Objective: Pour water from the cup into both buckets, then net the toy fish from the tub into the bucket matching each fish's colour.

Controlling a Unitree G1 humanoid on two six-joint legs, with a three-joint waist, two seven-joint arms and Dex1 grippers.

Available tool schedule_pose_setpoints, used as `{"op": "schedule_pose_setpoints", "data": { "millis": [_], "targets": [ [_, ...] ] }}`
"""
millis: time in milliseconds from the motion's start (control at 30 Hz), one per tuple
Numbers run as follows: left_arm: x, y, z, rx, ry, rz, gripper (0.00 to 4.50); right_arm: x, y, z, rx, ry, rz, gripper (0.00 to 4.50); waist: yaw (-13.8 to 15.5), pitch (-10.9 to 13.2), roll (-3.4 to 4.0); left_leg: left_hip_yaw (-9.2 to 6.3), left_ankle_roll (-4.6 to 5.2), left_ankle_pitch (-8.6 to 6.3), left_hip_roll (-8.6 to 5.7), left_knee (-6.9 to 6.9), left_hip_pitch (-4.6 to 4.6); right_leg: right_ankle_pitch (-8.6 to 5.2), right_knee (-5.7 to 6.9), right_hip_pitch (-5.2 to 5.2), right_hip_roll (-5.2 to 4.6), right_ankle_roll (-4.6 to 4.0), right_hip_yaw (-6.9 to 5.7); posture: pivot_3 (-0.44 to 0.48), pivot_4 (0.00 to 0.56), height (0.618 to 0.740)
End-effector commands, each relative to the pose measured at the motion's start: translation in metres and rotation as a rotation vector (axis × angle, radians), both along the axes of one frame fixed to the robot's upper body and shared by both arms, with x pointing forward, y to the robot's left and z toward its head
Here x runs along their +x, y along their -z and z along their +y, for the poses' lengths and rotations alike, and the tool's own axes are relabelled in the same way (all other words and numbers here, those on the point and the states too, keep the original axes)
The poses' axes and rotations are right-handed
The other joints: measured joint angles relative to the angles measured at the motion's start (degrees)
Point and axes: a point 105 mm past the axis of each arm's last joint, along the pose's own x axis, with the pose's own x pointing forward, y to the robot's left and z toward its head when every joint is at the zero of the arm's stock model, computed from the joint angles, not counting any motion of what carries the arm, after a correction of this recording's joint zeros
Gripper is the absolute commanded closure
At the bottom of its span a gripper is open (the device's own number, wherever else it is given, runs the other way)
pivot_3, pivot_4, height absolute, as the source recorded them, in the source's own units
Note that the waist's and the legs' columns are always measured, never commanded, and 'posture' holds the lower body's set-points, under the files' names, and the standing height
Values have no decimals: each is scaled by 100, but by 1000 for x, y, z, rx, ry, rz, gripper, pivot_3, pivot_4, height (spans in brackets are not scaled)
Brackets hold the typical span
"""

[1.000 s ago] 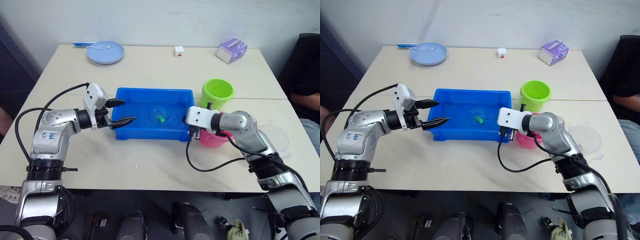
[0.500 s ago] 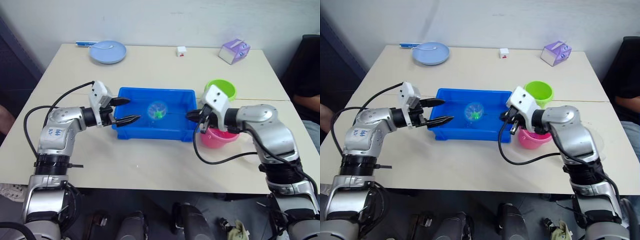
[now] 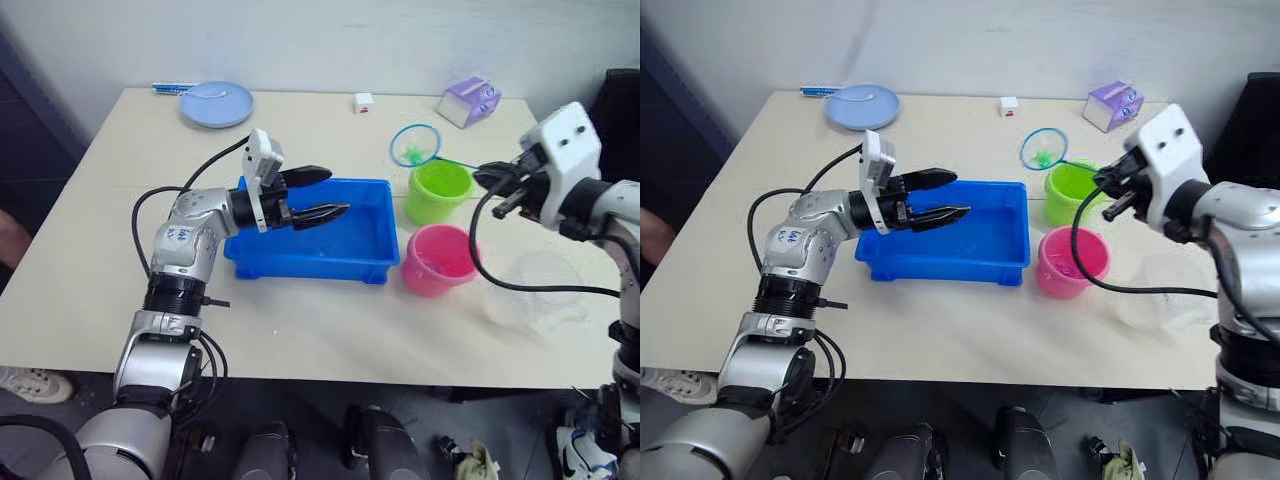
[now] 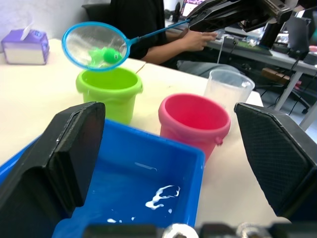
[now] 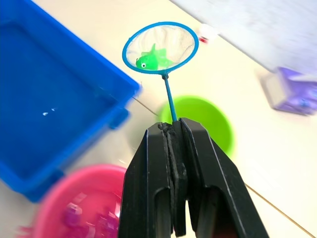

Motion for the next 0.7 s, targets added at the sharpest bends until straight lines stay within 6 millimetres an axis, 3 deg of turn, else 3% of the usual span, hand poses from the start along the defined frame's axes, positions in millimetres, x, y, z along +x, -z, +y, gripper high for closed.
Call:
{"op": "schedule_pose_setpoints", "data": {
  "millis": [33, 200, 267, 367, 467, 567, 633, 700],
  "targets": [
    [-3, -12, -3, -13, 25, -54, 0, 6, -12, -22, -222, 92, -135, 3717, -2, 0, 0, 2, 0, 0, 0, -2, 0, 0, 0, 0, 0, 0, 2, 0, 150, 739],
    [-5, -9, -3, -4, 29, -55, 0, 19, -8, -30, -567, 91, -249, 3717, -1, 0, 0, 7, 0, 0, 3, -3, 3, 0, -1, -2, 0, 0, 7, 0, 150, 739],
    [-5, -8, -1, 1, 23, -55, 0, 27, 4, -24, -901, 6, -318, 3717, -9, 0, 1, 7, -1, 0, 4, -2, 3, 0, -2, -2, -1, 0, 7, 0, 150, 739],
    [-5, -8, 2, 7, 15, -55, 0, 32, 28, -20, -1245, -148, -345, 3717, -15, 0, 1, 7, -2, 0, 4, -4, 3, 0, -5, -3, -3, 0, 11, 0, 150, 739],
    [-5, -8, 7, 14, 1, -59, 0, 36, 28, -28, -1333, -162, -377, 3717, -9, 0, 1, 8, -3, 0, 8, -1, 1, 0, -7, -3, -2, 0, 11, 0, 150, 739],
    [-3, -9, 13, 15, -17, -60, 0, 40, -17, -39, -1327, -19, -507, 3717, -11, 2, 3, 9, -3, 0, 7, 0, -2, 0, -6, -5, -3, 0, 10, 0, 150, 739],
    [-3, -7, 15, 20, -23, -58, 0, 40, -19, -38, -1339, -44, -505, 3717, -11, 2, 4, 7, -3, 0, 8, -1, -1, 0, -6, -5, -3, 0, 10, 0, 150, 739],
    [-3, -5, 16, 24, -24, -56, 0, 38, -7, -33, -1376, -115, -478, 3717, -4, 2, 5, 5, -5, 0, 15, -3, -1, 0, -9, -5, 2, 0, 8, 0, 150, 739]
  ]
}}
